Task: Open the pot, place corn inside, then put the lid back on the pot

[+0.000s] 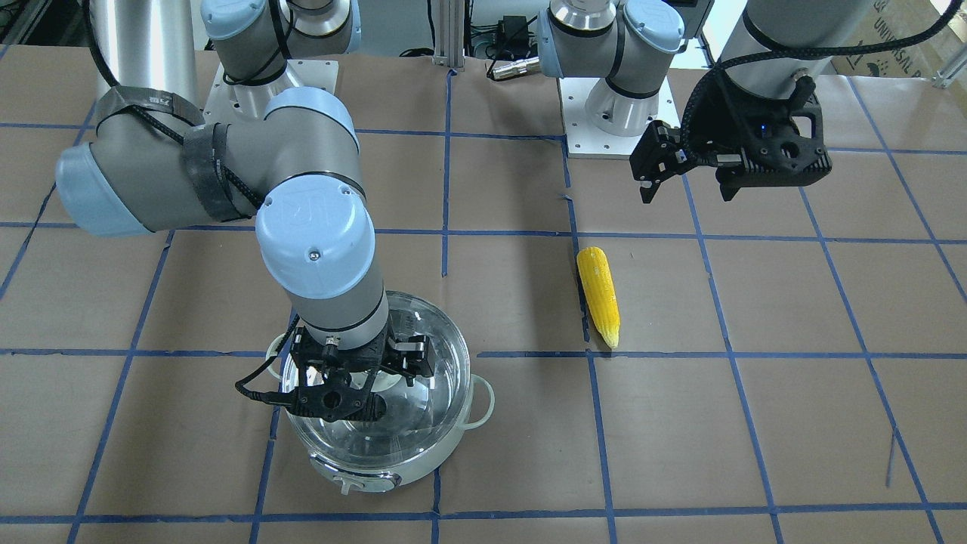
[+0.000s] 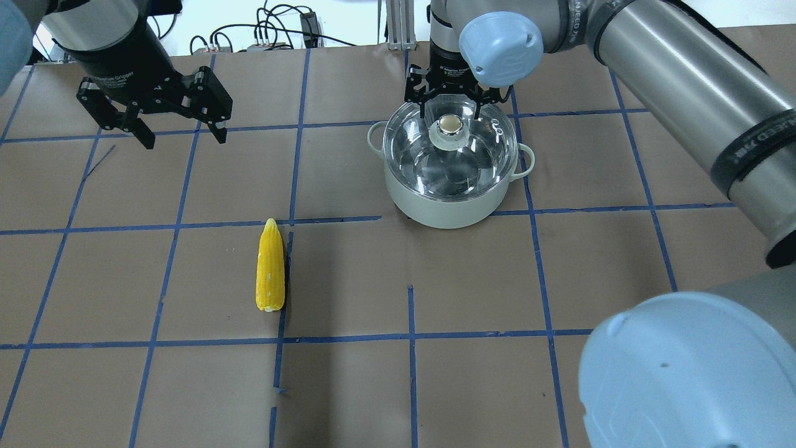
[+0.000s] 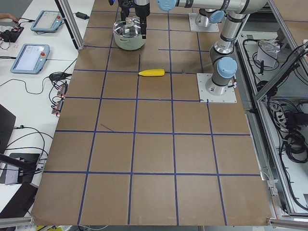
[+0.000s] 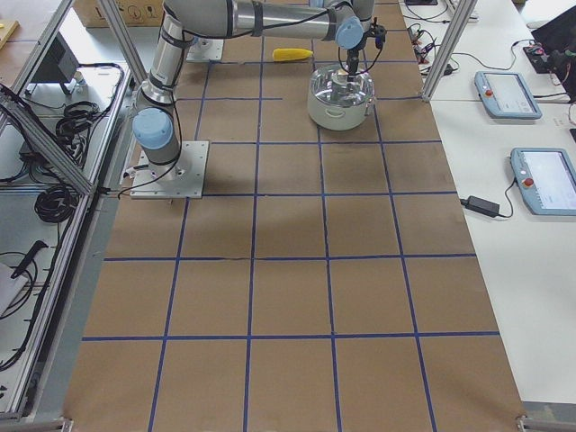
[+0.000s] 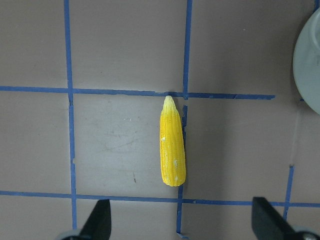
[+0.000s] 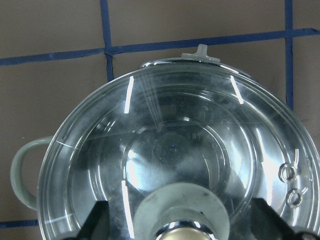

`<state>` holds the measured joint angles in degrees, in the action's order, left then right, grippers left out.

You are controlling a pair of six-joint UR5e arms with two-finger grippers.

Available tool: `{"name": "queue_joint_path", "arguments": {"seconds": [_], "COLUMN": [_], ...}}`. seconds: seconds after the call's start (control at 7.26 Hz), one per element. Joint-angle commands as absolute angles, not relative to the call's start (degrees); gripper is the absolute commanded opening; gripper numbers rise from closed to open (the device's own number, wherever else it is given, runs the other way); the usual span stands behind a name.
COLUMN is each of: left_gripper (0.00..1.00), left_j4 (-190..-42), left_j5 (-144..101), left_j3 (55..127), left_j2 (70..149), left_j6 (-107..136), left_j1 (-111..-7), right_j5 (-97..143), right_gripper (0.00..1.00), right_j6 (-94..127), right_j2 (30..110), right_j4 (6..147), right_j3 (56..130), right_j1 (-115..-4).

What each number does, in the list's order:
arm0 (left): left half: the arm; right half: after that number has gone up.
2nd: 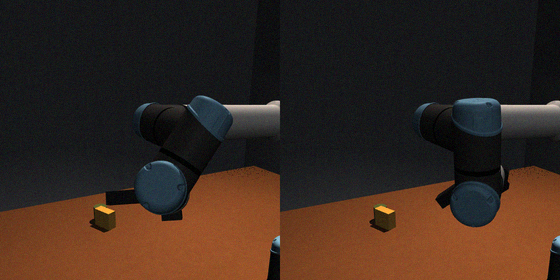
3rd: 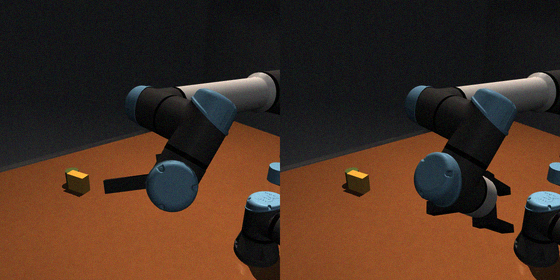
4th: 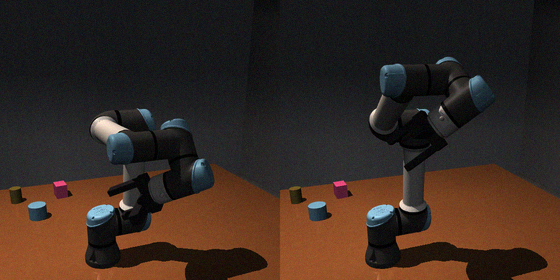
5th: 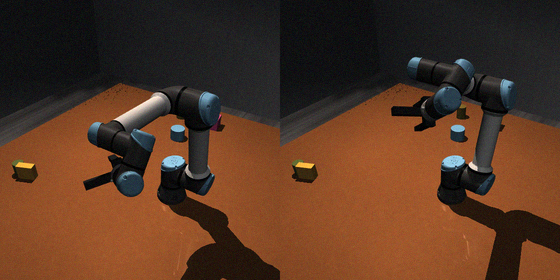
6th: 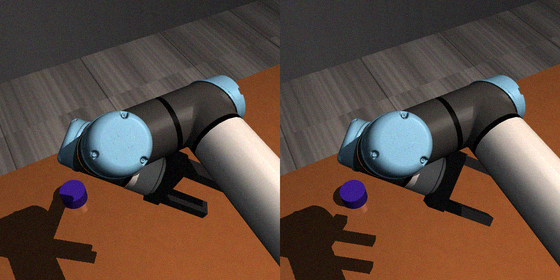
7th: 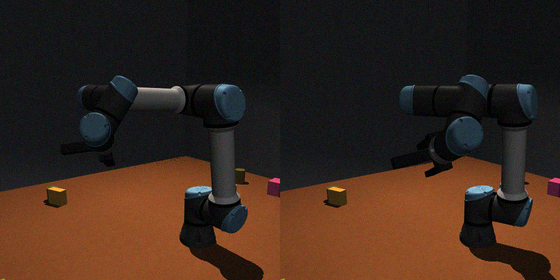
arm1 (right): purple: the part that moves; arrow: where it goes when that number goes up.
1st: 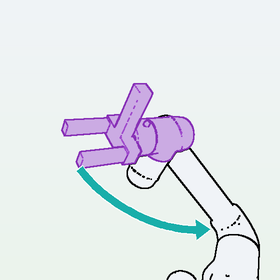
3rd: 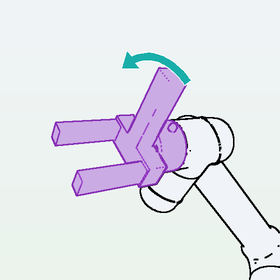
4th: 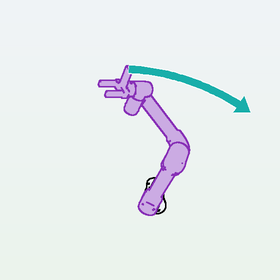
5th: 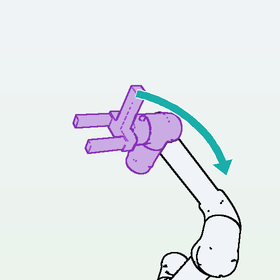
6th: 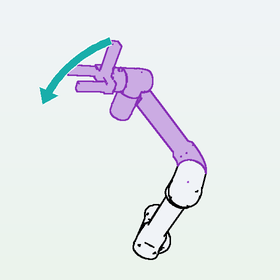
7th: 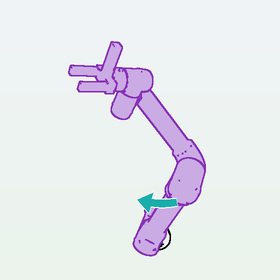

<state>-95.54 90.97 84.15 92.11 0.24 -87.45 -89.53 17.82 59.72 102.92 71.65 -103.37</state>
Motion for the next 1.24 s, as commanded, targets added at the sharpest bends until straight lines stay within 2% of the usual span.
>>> {"name": "queue_joint_path", "arguments": {"seconds": [0.0,0.41,0.83,1.1], "left_gripper": [1.00,1.00,1.00,1.00], "left_j4": [-95.5,-95.5,-95.5,-95.5], "left_j5": [90.9,90.9,90.9,90.9], "left_j3": [84.1,84.2,84.1,84.2], "left_j2": [92.1,92.1,92.1,92.1], "left_j6": [0.3,0.3,0.3,0.3], "left_j1": [-87.5,-87.5,-87.5,-87.5], "right_j5": [-89.5,-89.6,-89.6,-89.7], "right_gripper": [0.97,0.94,0.76,0.55], "right_j6": [17.9,17.8,17.6,17.5], "right_j2": [60.2,60.6,60.1,60.5], "right_j4": [102.9,102.9,102.9,102.1], "right_j3": [72.8,72.9,72.9,72.7], "right_j1": [-103.5,-104.2,-104.2,-104.1]}}
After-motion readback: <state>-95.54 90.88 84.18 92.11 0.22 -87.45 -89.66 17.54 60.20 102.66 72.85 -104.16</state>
